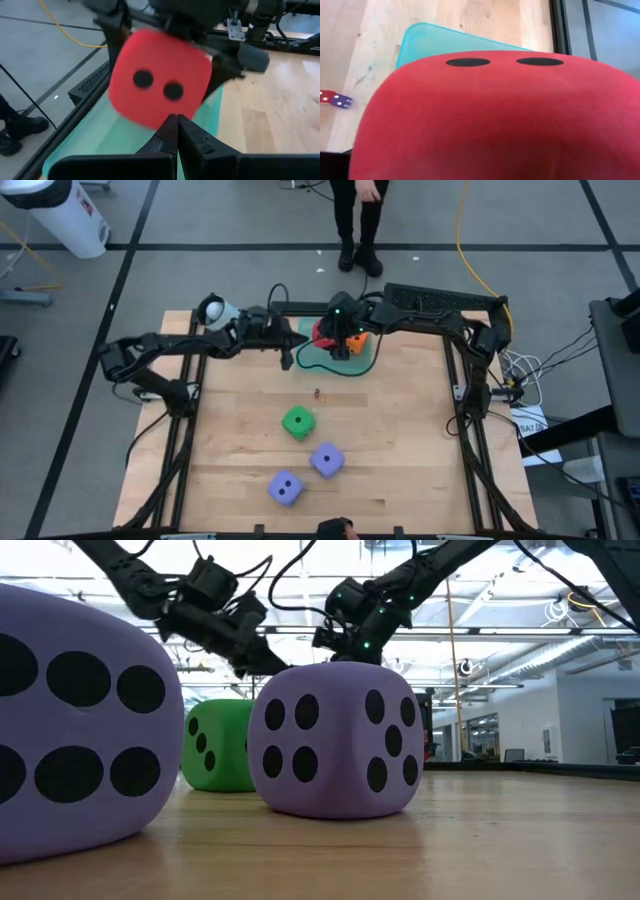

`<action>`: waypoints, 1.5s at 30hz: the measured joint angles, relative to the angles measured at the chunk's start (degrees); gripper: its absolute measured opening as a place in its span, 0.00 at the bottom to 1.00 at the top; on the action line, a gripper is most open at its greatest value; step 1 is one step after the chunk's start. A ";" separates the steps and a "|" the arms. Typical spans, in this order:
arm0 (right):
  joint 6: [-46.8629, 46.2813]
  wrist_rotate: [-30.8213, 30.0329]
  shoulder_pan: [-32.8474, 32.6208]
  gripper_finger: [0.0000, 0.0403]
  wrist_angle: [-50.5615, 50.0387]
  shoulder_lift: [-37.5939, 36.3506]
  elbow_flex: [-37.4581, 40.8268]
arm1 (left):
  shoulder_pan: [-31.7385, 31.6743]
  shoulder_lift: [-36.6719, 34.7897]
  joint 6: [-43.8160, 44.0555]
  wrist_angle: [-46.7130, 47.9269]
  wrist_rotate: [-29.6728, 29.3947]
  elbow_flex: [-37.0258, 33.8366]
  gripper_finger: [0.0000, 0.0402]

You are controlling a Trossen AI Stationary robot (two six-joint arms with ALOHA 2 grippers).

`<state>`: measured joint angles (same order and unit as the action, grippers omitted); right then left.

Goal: Pick & Place Dice
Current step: Put the big red dice into the bin

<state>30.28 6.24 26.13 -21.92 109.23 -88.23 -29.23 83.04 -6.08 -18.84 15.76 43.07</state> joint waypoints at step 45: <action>-2.82 6.09 1.58 0.99 2.91 0.00 0.00 | -3.29 11.24 -4.29 17.80 8.12 20.85 0.00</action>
<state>27.46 12.33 27.71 -19.02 109.23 -88.23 -32.52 94.28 -10.37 -1.03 23.88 63.92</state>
